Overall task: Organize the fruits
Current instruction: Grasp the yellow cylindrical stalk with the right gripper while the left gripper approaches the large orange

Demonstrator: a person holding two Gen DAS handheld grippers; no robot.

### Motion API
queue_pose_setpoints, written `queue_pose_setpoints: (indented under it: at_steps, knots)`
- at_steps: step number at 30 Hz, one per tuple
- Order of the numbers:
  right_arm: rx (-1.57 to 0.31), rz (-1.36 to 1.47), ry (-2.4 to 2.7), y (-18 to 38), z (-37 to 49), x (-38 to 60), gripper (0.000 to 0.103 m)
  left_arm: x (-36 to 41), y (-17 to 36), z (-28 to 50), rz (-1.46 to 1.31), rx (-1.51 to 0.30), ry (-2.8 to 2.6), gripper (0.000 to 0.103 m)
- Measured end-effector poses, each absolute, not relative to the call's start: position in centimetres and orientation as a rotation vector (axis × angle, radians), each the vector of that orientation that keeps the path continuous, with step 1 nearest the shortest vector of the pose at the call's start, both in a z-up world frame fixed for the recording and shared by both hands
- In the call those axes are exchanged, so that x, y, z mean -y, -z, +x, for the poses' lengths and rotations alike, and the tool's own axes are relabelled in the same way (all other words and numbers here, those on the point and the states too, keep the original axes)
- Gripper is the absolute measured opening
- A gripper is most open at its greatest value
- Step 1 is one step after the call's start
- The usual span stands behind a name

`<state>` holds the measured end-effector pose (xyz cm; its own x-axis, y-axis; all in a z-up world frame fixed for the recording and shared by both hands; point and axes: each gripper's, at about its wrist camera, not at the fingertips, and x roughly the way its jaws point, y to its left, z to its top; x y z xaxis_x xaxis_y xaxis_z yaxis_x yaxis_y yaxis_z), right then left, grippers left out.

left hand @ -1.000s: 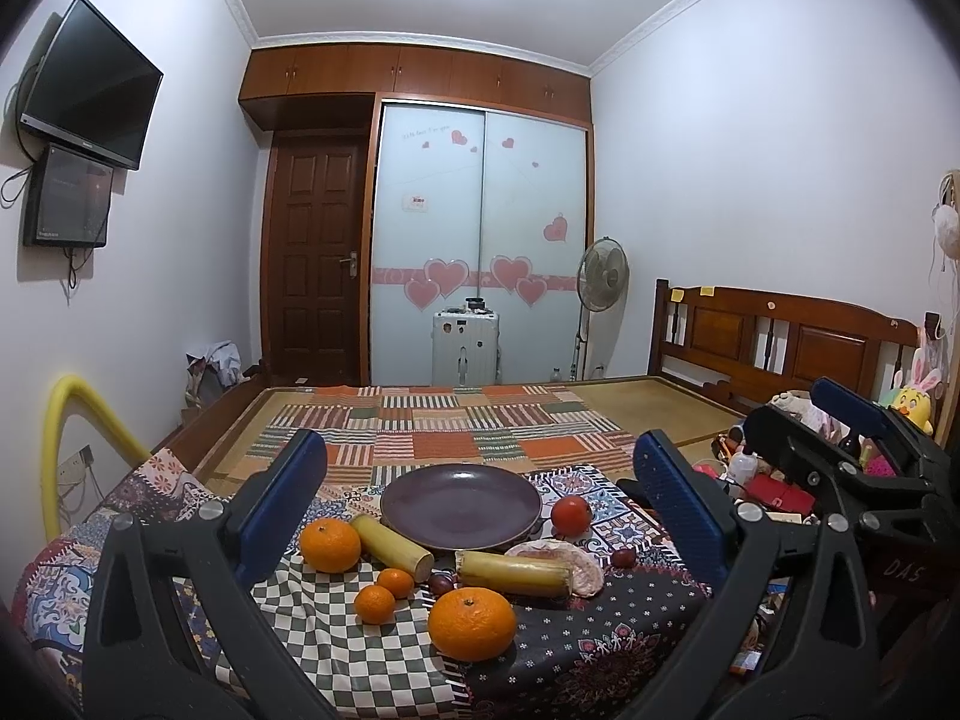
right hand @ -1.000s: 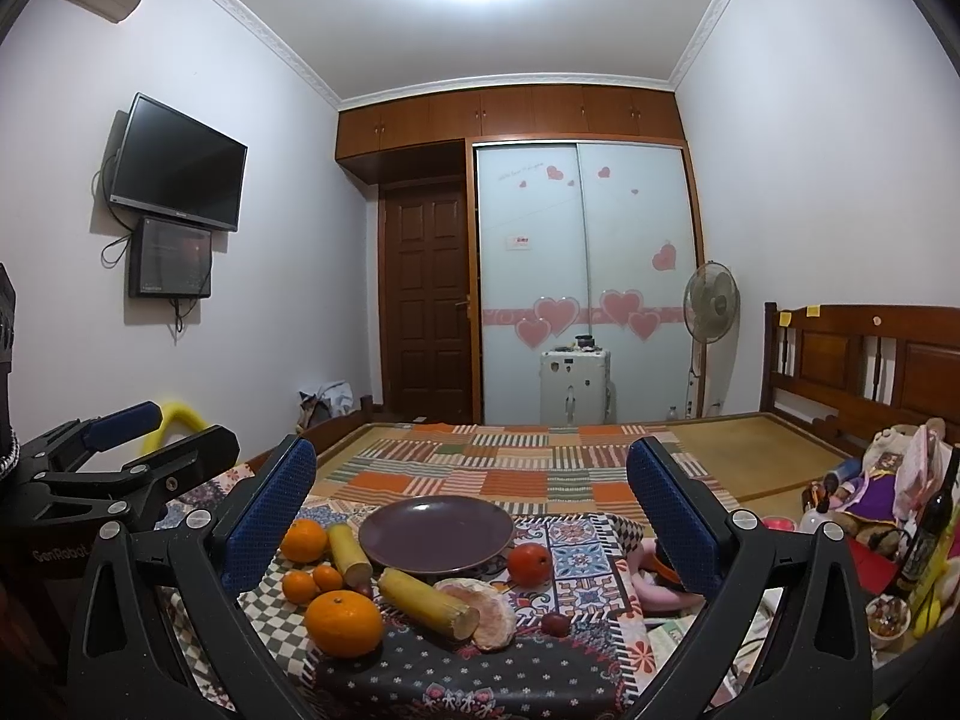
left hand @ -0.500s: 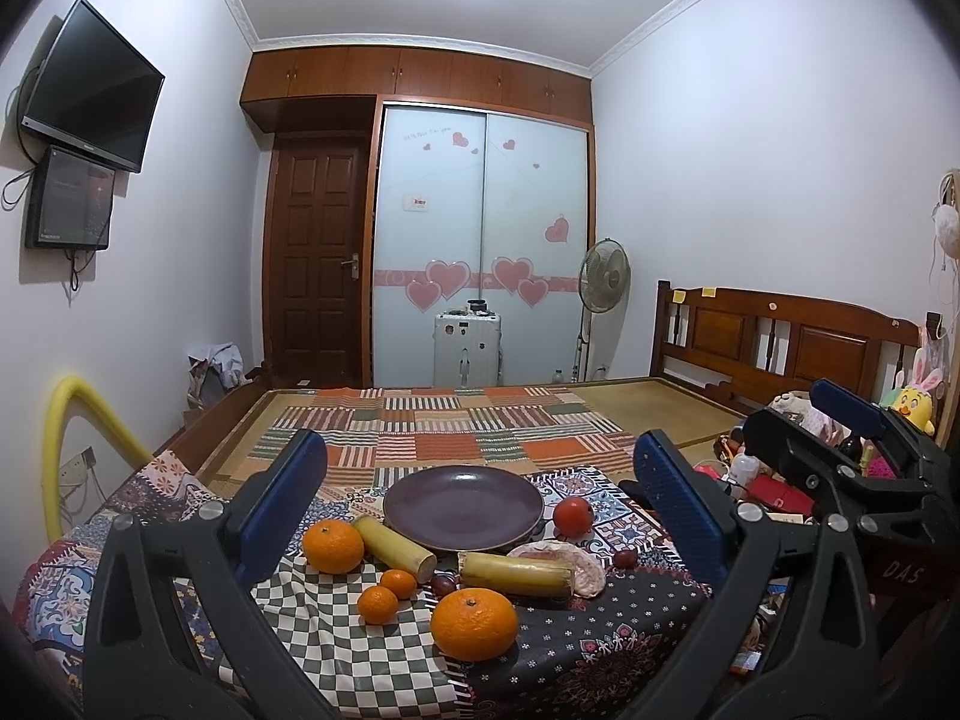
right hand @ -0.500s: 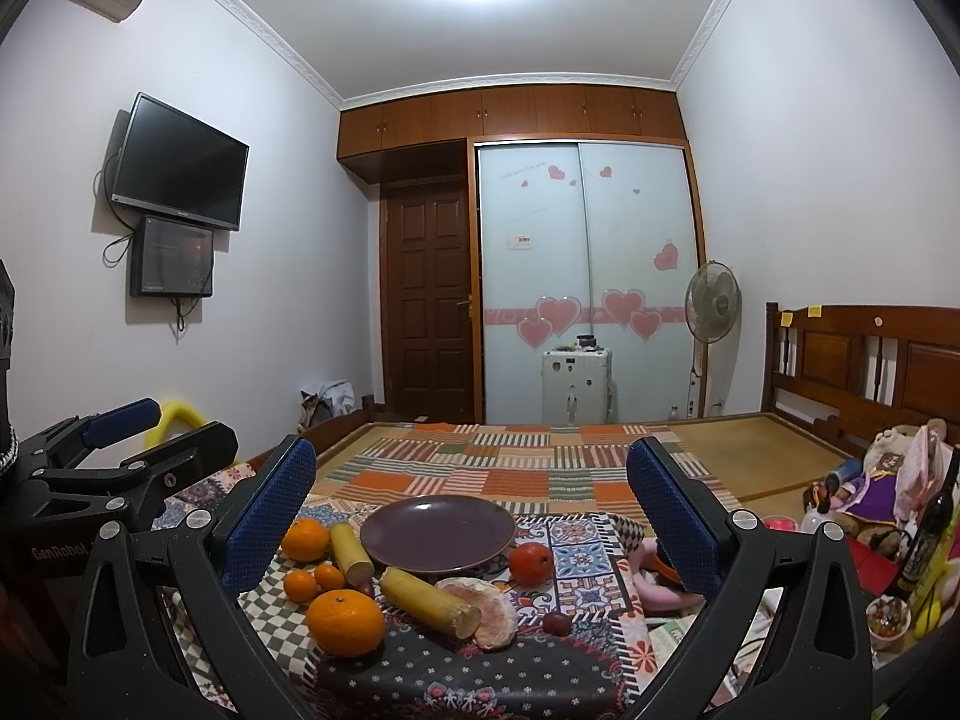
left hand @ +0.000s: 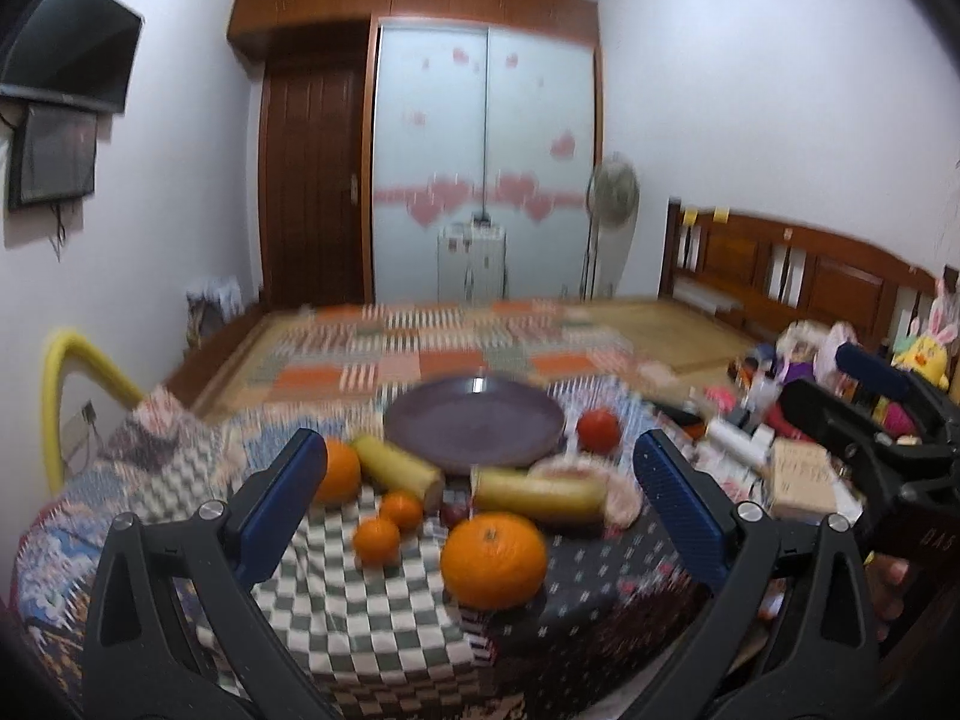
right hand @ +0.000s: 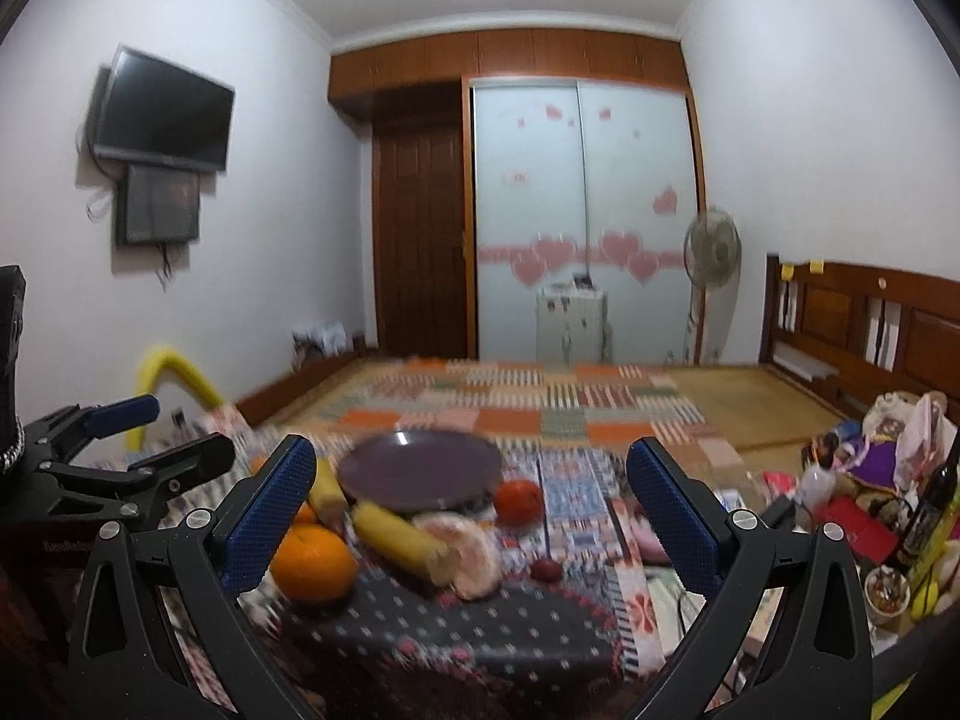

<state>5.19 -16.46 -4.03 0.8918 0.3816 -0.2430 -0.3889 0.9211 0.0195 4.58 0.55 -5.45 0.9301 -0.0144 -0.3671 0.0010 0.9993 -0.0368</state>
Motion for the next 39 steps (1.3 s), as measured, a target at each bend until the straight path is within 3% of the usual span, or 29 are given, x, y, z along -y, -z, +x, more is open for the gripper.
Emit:
queue_pose_setpoints:
  at_steps: [4, 8, 11, 19, 22, 26, 28, 33, 39]
  knots:
    - [-0.338, -0.053, -0.393, 6.4, 7.0, 16.9, 0.103, -0.5, 8.6, 6.6, -0.037, -0.473, 0.005, 0.102]
    - [-0.406, -0.077, -0.409, 7.9, 8.3, 16.8, 0.103, -0.1, 11.0, 8.1, -0.039, -0.555, 0.024, 0.089]
    - [-0.432, -0.093, -0.442, 8.7, 9.0, 16.4, 0.102, -0.1, 12.4, 9.0, -0.05, -0.599, 0.036, 0.088]
    - [-0.496, -0.082, -0.563, 10.1, 11.6, 14.2, 0.066, 0.2, 14.7, 10.6, -0.066, -0.663, 0.052, 0.087]
    - [-0.515, -0.098, -0.598, 10.6, 12.4, 13.2, 0.063, 0.2, 15.2, 10.8, -0.067, -0.672, 0.062, 0.084]
    - [-0.538, -0.126, -0.63, 11.3, 13.6, 12.1, 0.059, 0.2, 15.6, 11.2, -0.086, -0.683, 0.107, 0.07]
    - [-0.554, -0.138, -0.64, 11.6, 14.3, 11.7, 0.052, 0.3, 15.6, 11.3, -0.081, -0.678, 0.109, 0.07]
    - [-0.608, -0.153, -0.675, 12.5, 15.2, 11.1, 0.051, -0.1, 15.5, 11.3, -0.085, -0.678, 0.117, 0.069]
    - [-0.616, -0.203, -0.691, 12.6, 14.1, 10.7, 0.042, -1.5, 15.3, 11.3, -0.081, -0.69, 0.074, 0.069]
